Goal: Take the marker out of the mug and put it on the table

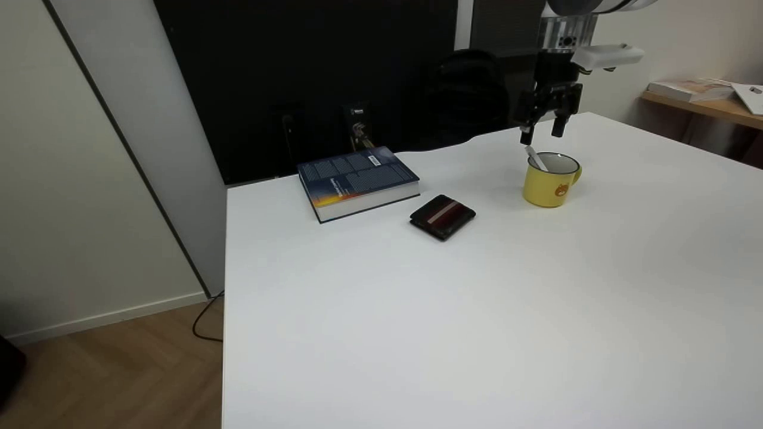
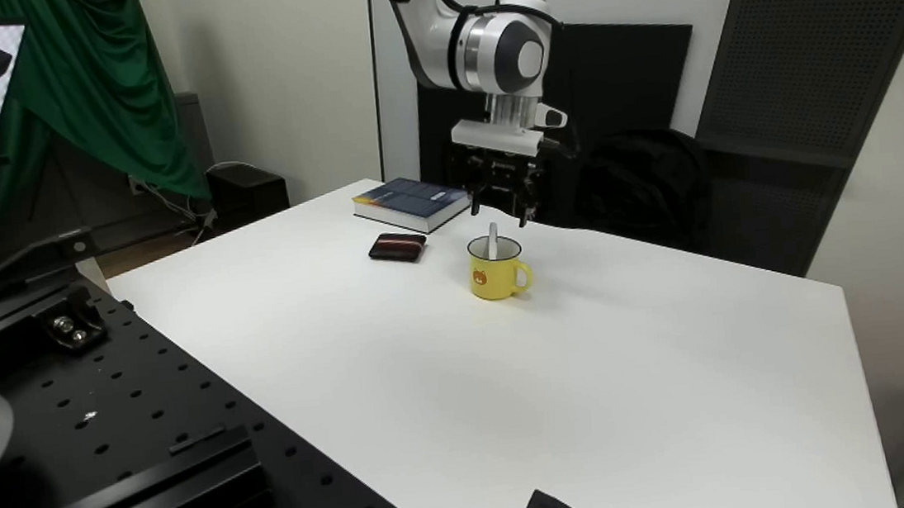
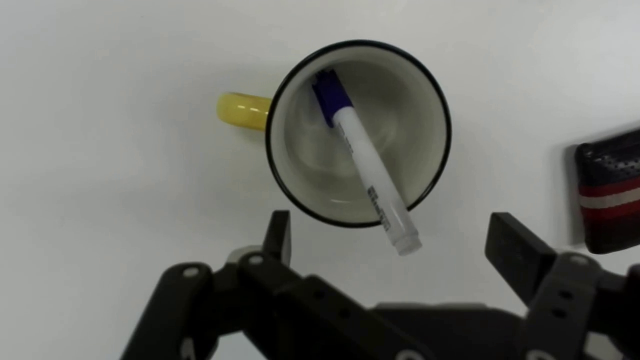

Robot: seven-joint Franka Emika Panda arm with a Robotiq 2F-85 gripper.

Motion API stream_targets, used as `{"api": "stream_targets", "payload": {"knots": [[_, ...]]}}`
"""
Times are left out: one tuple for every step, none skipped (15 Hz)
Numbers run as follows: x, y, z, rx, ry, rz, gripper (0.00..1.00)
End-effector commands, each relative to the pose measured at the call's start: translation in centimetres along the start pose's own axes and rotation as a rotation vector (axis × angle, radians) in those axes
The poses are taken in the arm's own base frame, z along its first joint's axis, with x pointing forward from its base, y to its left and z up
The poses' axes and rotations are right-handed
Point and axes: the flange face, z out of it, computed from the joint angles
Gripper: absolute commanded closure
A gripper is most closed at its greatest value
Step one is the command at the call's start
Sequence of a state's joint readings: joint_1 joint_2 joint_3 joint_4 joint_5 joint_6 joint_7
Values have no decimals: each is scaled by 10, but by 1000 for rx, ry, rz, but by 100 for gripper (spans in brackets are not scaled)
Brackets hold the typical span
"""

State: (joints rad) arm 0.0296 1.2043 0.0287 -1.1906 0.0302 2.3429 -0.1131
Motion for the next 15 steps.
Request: {"api": "stream_targets", "payload": {"knots": [[13,6,17,-14,19,4,0],[14,7,18,-15,20,2,0],[15,7,18,-21,27,2,0],[15,7,19,-26,30,1,0],[16,7,21,-31,34,2,0],[17,7,22,-32,35,2,0],[17,8,23,-37,37,4,0],[18,8,24,-39,40,4,0],[18,8,24,-41,41,5,0],[19,8,25,-42,43,5,0],[19,8,26,-46,43,4,0],[19,8,27,-47,43,4,0],[20,8,28,-48,43,5,0],[20,8,28,-47,42,6,0],[20,8,29,-48,42,6,0]]}}
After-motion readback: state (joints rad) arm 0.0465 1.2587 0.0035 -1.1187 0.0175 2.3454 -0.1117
